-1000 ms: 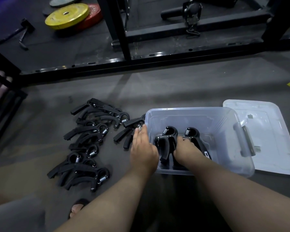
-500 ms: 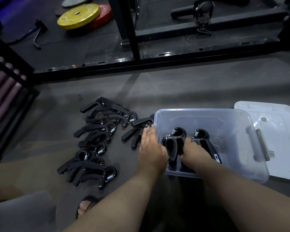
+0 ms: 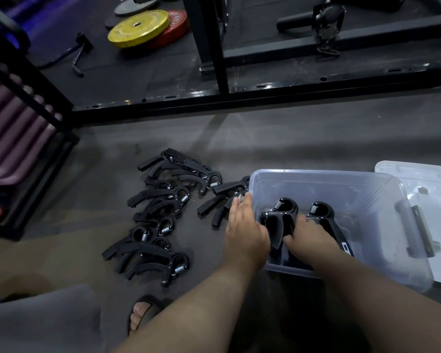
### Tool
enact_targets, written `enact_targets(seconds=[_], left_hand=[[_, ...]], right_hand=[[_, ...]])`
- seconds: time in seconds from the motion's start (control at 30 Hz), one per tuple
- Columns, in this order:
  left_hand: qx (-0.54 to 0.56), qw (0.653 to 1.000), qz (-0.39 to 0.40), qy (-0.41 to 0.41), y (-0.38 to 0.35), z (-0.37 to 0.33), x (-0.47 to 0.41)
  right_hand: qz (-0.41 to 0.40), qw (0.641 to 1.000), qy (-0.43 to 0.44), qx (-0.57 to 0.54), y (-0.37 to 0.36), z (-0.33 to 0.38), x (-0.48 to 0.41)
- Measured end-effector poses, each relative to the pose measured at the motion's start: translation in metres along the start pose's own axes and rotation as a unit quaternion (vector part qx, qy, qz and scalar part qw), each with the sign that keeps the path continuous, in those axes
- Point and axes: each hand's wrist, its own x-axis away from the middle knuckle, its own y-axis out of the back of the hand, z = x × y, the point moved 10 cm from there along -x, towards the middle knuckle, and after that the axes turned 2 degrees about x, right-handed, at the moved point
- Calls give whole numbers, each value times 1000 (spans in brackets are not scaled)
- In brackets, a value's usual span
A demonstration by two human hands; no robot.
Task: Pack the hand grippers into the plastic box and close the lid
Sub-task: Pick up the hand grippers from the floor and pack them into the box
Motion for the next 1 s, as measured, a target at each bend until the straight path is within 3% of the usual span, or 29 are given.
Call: enact_targets(seconds=[0.17,0.27,0.5,0.67,0.8,0.9,1.0], left_hand=[[6,1000,-4,3,-1,2,-1],[14,1000,-4,6,-2,4,-2],[61,998,9,20,-3,9,-1],[163,982,45,86,-7,20,-3],[236,969,20,72,10,21,1],[150,987,-20,59,26,48,8],[44,994,-7,104,36,100,15]], right_hand=[[-101,994,-20,29,30,3,8],[-177,983,38,-23,51,22,12],[-146,948,166,-229,54,89,23],[-86,945,185,-255,48,106,23],[-88,940,188,-273,51,115,19],[-108,944,190,-246,47,127,21],[-127,946,174,-241,34,139,26]])
